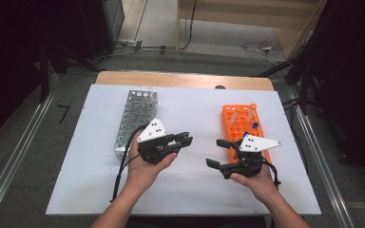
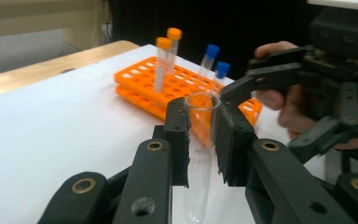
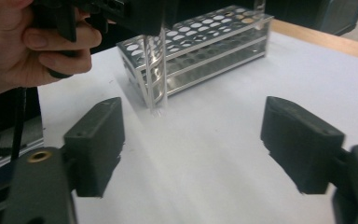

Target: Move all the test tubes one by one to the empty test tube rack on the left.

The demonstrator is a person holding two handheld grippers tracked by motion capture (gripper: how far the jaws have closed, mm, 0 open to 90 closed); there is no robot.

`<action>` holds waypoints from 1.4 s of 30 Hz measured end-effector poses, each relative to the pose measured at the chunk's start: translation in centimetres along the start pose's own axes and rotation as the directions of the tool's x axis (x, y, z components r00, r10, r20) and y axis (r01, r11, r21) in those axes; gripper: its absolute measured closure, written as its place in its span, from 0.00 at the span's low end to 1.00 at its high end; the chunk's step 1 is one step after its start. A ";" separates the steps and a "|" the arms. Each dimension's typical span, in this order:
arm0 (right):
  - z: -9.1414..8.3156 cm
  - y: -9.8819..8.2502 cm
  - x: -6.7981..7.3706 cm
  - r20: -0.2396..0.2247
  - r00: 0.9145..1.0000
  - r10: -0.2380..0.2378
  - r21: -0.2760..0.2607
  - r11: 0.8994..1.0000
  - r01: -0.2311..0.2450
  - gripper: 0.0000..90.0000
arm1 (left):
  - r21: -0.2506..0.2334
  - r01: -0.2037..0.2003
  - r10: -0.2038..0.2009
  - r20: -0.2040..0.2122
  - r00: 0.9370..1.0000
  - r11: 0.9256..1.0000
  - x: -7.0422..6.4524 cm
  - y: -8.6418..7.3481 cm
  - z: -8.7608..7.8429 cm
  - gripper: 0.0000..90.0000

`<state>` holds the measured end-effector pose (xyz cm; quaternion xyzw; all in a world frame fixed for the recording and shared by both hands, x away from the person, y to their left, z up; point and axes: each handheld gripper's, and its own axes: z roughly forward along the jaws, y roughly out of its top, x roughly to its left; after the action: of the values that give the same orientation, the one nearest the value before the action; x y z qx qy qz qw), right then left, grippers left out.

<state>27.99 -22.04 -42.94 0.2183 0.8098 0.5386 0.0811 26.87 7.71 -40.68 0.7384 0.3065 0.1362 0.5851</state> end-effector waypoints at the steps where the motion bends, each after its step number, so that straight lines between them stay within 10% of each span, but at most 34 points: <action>1: -0.4 0.0 -0.2 0.008 1.000 0.000 -0.002 1.000 0.000 0.11 | -0.007 0.004 -0.004 -0.009 1.000 1.000 0.3 0.1 -0.2 0.85; 19: -5.0 -2.3 -1.8 0.085 0.996 0.021 -0.022 1.000 -0.020 0.00 | -0.074 0.038 -0.050 -0.157 0.986 0.996 5.9 2.4 -2.3 0.85; 33: -8.0 -4.7 -2.6 0.136 0.989 0.063 -0.011 0.998 -0.062 0.00 | -0.124 0.073 -0.105 -0.280 0.954 0.990 10.4 2.6 -2.2 0.85; 42: -8.8 -5.5 -4.0 0.160 0.983 0.091 -0.010 0.996 -0.091 0.00 | -0.140 0.060 -0.109 -0.373 0.921 0.988 12.8 2.9 -1.3 0.85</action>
<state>26.88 -32.97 -44.79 0.2976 0.7891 0.5235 0.1213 36.90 16.21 -39.56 0.6457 0.4362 0.2702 0.5656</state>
